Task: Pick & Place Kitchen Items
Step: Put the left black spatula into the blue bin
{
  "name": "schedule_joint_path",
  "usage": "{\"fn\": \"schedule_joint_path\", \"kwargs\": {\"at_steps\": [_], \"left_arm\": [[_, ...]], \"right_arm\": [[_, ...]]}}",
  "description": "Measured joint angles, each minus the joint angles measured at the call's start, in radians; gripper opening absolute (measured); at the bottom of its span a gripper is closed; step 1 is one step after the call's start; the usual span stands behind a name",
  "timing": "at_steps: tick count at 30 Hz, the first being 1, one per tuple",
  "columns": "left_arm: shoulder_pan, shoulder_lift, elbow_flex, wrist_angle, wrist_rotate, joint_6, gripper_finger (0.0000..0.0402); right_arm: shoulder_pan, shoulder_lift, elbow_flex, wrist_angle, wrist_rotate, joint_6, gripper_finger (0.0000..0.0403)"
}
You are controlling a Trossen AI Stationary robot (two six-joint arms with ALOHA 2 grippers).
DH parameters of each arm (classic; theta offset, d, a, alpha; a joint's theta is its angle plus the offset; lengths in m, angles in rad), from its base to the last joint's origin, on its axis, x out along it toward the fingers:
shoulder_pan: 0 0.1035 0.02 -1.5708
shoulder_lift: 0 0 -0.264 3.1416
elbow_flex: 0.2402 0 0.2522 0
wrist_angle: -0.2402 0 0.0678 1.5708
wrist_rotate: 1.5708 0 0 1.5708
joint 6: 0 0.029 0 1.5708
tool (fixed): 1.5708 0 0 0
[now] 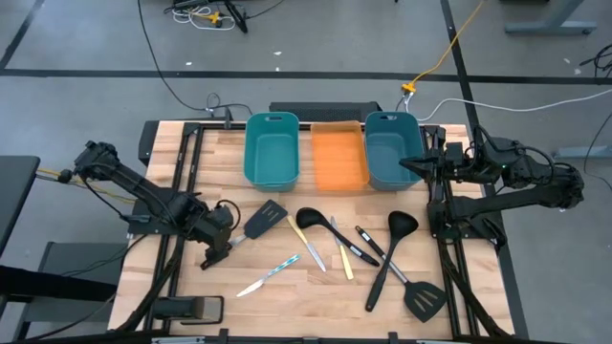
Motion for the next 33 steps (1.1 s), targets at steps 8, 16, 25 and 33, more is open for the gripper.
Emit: {"fn": "schedule_joint_path", "kwargs": {"at_steps": [8, 16, 25, 33], "left_arm": [[-0.017, -0.001, -0.009, 0.021, -0.006, -0.002, 0.0299], [-0.017, 0.0, -0.166, 0.118, 0.052, -0.045, 0.0299], [-0.017, 0.0, -0.247, 0.236, 0.035, -0.069, 0.0299], [-0.017, 0.0, -0.306, 0.306, 0.056, -0.093, 0.0299]], "right_arm": [[0.0, 0.0, 0.0, 0.0, 0.0, 0.0, 0.0007], [0.0, 0.0, 0.0, 0.0, 0.0, 0.0, 0.0007], [0.0, 0.0, 0.0, 0.0, 0.001, 0.022, 0.0007], [0.0, 0.0, 0.0, 0.0, 0.001, 0.027, 0.0007]]}}
